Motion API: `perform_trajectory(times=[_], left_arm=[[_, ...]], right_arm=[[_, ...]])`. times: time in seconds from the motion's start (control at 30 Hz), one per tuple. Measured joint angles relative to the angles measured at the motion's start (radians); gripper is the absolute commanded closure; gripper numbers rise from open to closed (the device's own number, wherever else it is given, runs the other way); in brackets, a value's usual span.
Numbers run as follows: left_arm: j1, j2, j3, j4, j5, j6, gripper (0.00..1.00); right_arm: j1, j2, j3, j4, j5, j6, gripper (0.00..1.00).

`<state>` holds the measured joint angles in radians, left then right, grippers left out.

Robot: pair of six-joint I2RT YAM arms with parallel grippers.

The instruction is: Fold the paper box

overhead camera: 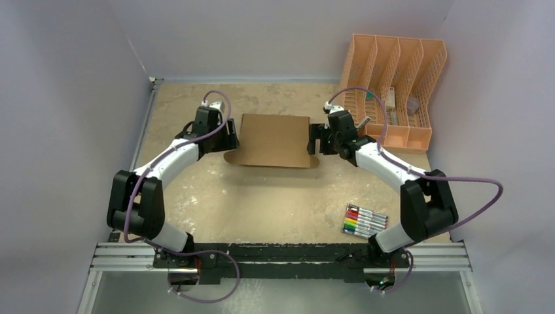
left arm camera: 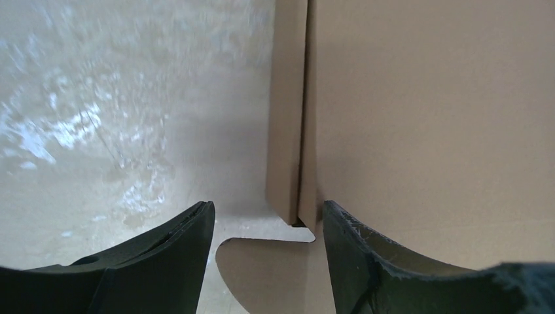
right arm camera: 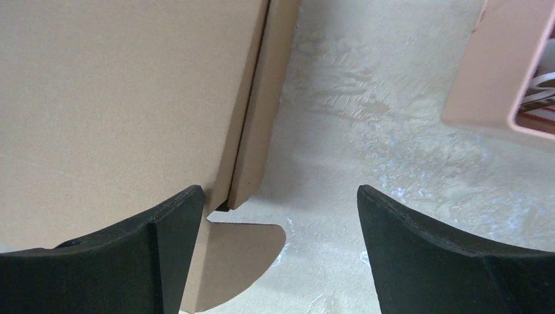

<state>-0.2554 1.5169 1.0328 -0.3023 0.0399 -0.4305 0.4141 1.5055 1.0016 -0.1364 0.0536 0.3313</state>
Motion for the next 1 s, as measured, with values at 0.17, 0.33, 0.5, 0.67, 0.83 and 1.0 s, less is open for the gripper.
perform_trajectory(times=[0.17,0.33,0.5,0.67,0.83,1.0], left_arm=[[0.000,0.000,-0.120,0.072,0.014,-0.014,0.43],[0.000,0.004,-0.173,0.158,0.021,-0.031,0.46],[0.004,-0.006,-0.225,0.245,0.026,-0.062,0.45],[0.004,-0.035,-0.241,0.237,0.019,-0.071,0.40],[0.004,-0.082,-0.237,0.154,-0.011,-0.064,0.39],[0.004,-0.121,-0.224,0.129,-0.022,-0.065,0.38]], right_arm=[[0.000,0.061,-0.043,0.076,-0.019,0.002,0.15],[-0.002,0.097,-0.063,0.151,-0.027,0.002,0.16],[-0.003,0.100,-0.072,0.188,-0.021,-0.014,0.16],[-0.003,0.087,-0.072,0.181,-0.023,-0.068,0.15],[-0.002,0.037,-0.066,0.163,-0.026,-0.187,0.14],[-0.002,-0.012,-0.041,0.160,-0.060,-0.266,0.14]])
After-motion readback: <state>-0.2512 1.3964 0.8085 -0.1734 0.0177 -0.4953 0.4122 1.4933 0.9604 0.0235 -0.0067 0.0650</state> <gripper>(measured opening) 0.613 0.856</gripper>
